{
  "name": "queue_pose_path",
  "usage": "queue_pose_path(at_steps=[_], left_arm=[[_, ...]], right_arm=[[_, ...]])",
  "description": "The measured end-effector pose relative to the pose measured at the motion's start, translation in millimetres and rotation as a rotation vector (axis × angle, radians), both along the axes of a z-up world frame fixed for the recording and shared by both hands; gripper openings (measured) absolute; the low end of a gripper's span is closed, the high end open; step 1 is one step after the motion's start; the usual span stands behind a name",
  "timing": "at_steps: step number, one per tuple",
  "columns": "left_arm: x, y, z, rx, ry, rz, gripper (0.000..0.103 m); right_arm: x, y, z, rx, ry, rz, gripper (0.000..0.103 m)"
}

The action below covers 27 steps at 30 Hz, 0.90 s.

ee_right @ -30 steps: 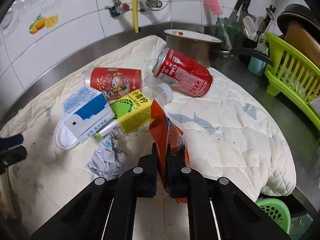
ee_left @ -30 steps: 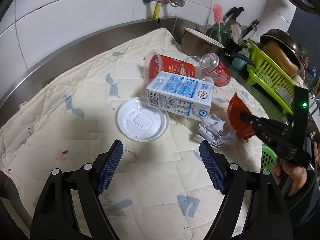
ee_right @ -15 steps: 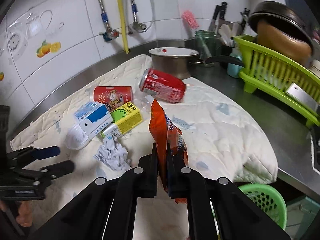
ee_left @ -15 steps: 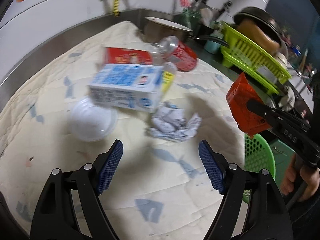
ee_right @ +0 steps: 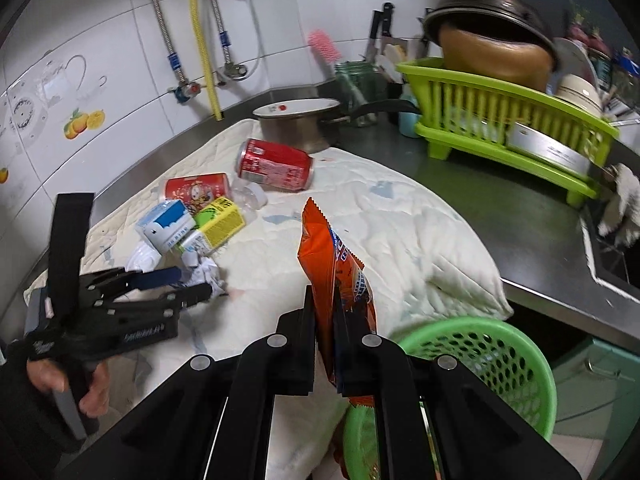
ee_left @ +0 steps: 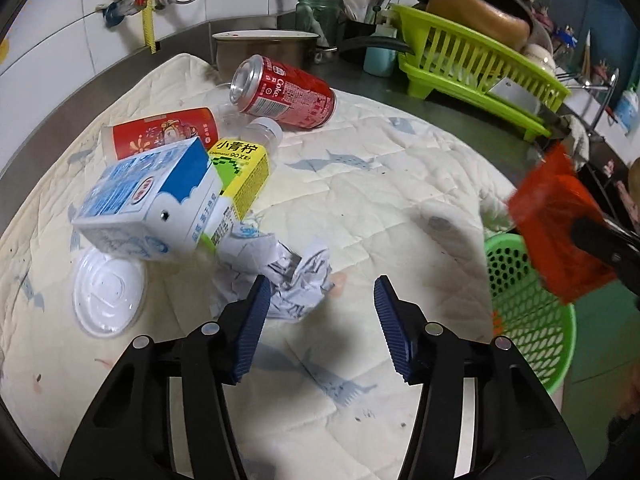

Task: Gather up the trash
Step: 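Lift the orange bag with the right gripper while the left gripper grasps the crumpled paper, then drop orange bag into basket with right gripper while left gripper drops crumpled paper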

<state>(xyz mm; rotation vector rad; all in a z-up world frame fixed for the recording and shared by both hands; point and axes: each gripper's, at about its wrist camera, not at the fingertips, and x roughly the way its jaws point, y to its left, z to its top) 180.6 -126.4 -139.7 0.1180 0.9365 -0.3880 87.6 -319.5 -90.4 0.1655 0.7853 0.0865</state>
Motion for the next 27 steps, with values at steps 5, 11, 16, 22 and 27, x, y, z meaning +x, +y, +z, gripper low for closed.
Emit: queue_pose_path(at_steps=[5, 11, 16, 22, 27], left_arm=[[9.5, -0.4, -10.2, 0.020, 0.010, 0.006, 0.047], [13.6, -6.4, -17.5, 0.075, -0.007, 0.007, 0.046], [15.5, -7.5, -18.9, 0.122, -0.027, 0.020, 0.030], [10.3, 1.1, -9.1, 0.061, -0.021, 0.024, 0.017], [-4.4, 6.5, 3.3, 0.000, -0.019, 0.007, 0.014]], right_arm=[[-17.8, -16.6, -8.1, 0.003, 0.023, -0.049, 0.007], [-33.5, -35.3, -20.2, 0.015, 0.056, -0.104, 0.007], [-43.1, -43.5, -27.6, 0.019, 0.076, -0.124, 0.007], [-58.7, -52.5, -37.1, 0.022, 0.102, -0.156, 0.007], [-73.0, -63.4, -46.0, 0.024, 0.129, -0.188, 0.007]])
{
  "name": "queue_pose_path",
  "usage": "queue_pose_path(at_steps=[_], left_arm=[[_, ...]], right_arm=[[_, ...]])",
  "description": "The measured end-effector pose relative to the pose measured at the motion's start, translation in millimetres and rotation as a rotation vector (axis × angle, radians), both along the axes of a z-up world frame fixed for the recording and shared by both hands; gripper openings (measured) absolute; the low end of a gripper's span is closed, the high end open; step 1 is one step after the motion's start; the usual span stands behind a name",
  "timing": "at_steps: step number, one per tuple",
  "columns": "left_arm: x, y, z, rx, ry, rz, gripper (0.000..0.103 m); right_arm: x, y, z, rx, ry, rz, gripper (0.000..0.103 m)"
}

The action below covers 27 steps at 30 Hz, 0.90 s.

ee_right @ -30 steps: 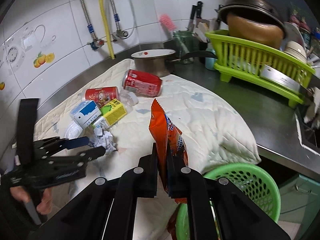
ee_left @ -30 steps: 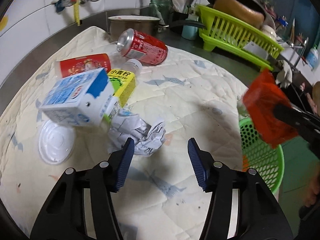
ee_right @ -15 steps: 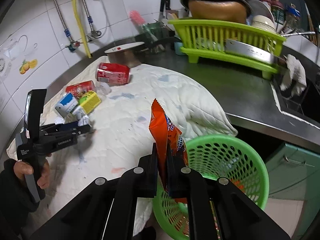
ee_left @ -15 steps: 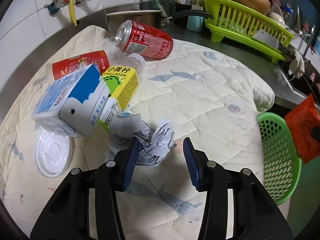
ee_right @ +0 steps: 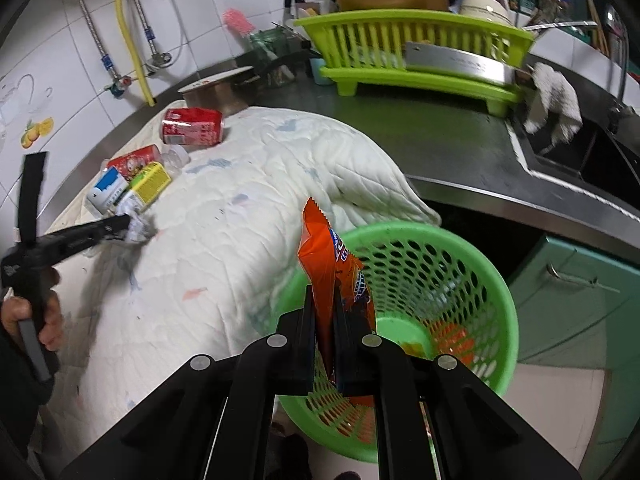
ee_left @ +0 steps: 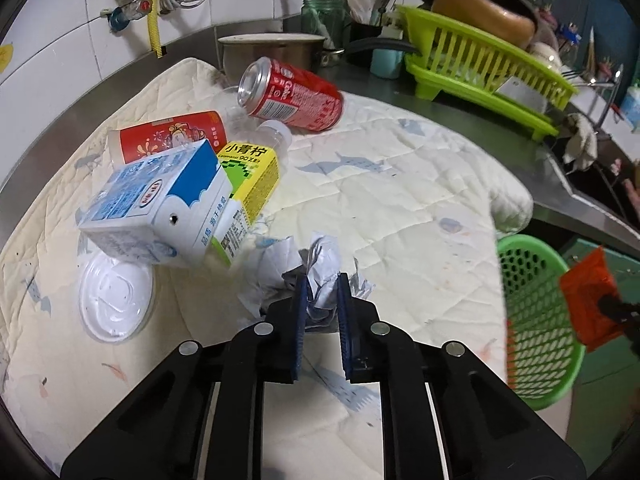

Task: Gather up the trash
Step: 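Drop orange bag into basket with right gripper while left gripper drops crumpled paper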

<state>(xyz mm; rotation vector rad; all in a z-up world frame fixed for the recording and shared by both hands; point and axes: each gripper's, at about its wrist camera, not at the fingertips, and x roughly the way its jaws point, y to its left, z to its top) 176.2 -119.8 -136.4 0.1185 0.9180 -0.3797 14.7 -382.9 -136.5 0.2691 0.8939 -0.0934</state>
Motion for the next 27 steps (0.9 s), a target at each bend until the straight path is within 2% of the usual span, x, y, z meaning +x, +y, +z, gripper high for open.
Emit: queue_pose_path(at_steps=[8, 16, 17, 18, 20, 27], left_arm=[[-32.0, -10.1, 27.8, -0.100, -0.005, -0.074, 0.013], [-60.5, -60.4, 46.7, -0.150, -0.015, -0.218, 0.013], [-63.0, -68.9, 46.6, -0.158, -0.008, -0.237, 0.013], [-65.1, -75.2, 46.5, -0.160, -0.005, -0.251, 0.013], [-69.5, -91.9, 45.6, -0.162, 0.001, -0.283, 0.013], [-80.2, -137.9, 36.2, -0.162, 0.032, -0.372, 0.013]], right_arm=[[-23.4, -26.1, -24.2, 0.023, 0.065, -0.075, 0.008], [-34.7, -40.0, -47.0, 0.053, 0.118, -0.121, 0.021], [-36.5, -41.0, -47.4, 0.056, 0.117, -0.124, 0.024], [-38.6, -41.9, -47.2, 0.058, 0.115, -0.127, 0.035], [-42.3, -44.2, -45.7, 0.059, 0.103, -0.134, 0.043], [-55.5, -53.1, -35.8, 0.060, 0.073, -0.165, 0.046]])
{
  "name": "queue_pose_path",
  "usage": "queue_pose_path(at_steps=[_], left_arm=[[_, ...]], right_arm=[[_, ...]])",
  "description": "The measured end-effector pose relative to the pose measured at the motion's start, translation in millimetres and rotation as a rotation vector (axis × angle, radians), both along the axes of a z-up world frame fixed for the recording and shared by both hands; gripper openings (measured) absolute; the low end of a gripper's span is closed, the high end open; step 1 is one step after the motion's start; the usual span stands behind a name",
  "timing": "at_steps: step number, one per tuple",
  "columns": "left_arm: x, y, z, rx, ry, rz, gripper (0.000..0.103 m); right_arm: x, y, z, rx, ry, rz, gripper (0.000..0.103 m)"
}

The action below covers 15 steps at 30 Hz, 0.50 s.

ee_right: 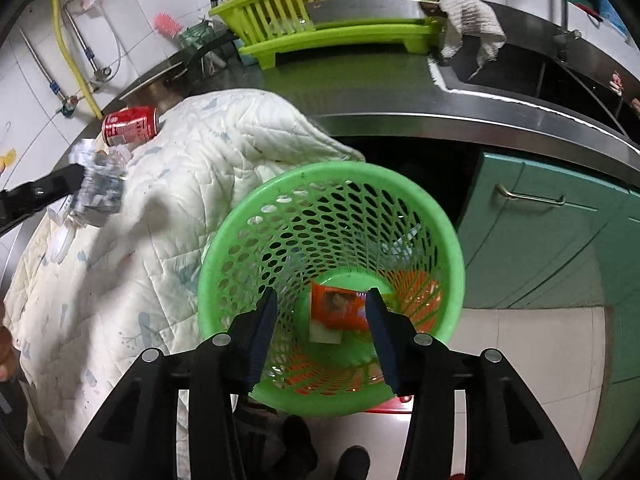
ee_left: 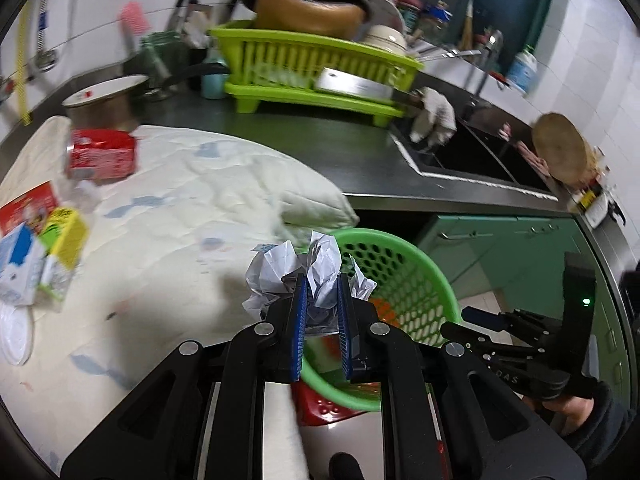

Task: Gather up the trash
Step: 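Drop orange bag into basket with right gripper while left gripper drops crumpled paper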

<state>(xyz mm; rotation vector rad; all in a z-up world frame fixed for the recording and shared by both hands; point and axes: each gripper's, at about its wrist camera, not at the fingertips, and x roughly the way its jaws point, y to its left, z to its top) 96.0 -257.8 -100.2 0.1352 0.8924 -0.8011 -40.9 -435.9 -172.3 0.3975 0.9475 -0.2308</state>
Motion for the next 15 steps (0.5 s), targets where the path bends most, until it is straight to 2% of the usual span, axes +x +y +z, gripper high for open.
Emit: queue_pose_path(at_steps=[9, 10, 13, 15], left_arm=[[-10.2, -51.8, -25.8, 0.021, 0.079, -0.084, 0.015], [-12.0, -57.3, -28.6, 0.029, 0.082, -0.090, 0.019], [-13.7, -66.5, -34.9, 0.039, 0.102, -0.101, 0.019], [-14.1, -70.3, -38.1, 0.048, 0.113, -0.104, 0.027]], right_arm=[[-26.3, -13.2, 23.6, -0.019, -0.049, -0.042, 0.057], [-28.7, -13.3, 25.7, -0.022, -0.054, -0.047, 0.058], [-35.4, -14.9, 31.9, -0.036, -0.066, -0.055, 0.058], [-39.4, -16.6, 34.9, -0.036, -0.070, -0.059, 0.058]])
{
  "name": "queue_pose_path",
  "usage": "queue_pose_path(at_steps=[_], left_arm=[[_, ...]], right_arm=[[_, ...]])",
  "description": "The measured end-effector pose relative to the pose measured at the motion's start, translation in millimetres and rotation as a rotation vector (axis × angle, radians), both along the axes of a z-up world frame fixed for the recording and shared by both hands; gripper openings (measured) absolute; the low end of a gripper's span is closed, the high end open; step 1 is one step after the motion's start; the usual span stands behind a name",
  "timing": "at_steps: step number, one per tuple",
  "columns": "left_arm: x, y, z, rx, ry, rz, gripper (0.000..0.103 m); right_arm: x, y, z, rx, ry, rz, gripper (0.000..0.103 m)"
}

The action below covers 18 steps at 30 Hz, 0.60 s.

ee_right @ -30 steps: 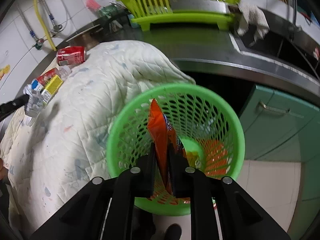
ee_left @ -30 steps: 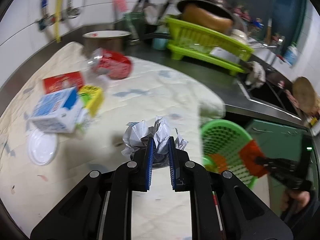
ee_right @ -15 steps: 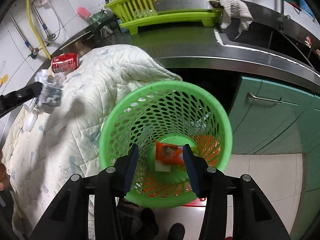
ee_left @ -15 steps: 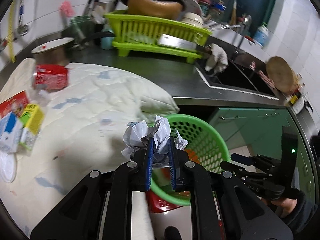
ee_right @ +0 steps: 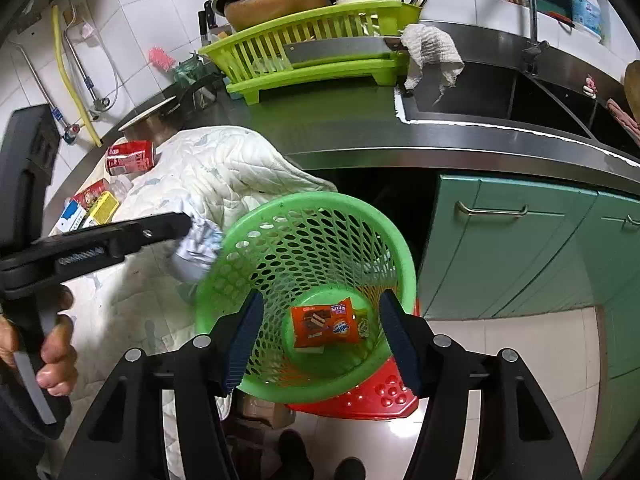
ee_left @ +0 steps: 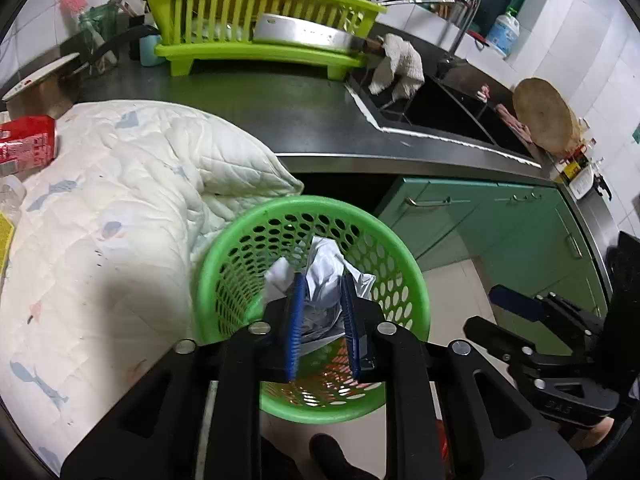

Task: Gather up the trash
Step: 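Drop orange bag into basket with right gripper while left gripper drops crumpled paper, then move both grippers back over the mat and grasp the milk carton with the right gripper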

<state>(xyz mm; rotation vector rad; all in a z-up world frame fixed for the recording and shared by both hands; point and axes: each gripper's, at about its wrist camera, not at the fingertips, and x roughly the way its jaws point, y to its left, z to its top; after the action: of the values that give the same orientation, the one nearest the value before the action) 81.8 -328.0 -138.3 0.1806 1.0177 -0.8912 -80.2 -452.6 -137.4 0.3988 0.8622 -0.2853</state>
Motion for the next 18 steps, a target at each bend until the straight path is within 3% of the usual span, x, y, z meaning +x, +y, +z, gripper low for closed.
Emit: queue_pose_path(at_steps=[1, 5, 10, 18], left_arm=[[-0.2, -0.1, -0.5, -0.005, 0.002, 0.004, 0.036], [-1.4, 1.8, 2.1, -0.018, 0.003, 0.010, 0.046], [1.1, 19.1, 14.1, -0.032, -0.013, 0.045, 0.049], [11.7, 82.3, 43.3, -0.034, -0.074, 0.174, 0.054]], right_arm=[[-0.8, 0.3, 0.7, -0.001, -0.001, -0.002, 0.058], [-5.9, 0.5, 3.8, -0.004, -0.009, -0.008, 0.058], [-5.6, 6.9, 9.3, -0.008, -0.021, 0.008, 0.060], [14.8, 30.5, 22.0, -0.019, -0.048, 0.092, 0.065]])
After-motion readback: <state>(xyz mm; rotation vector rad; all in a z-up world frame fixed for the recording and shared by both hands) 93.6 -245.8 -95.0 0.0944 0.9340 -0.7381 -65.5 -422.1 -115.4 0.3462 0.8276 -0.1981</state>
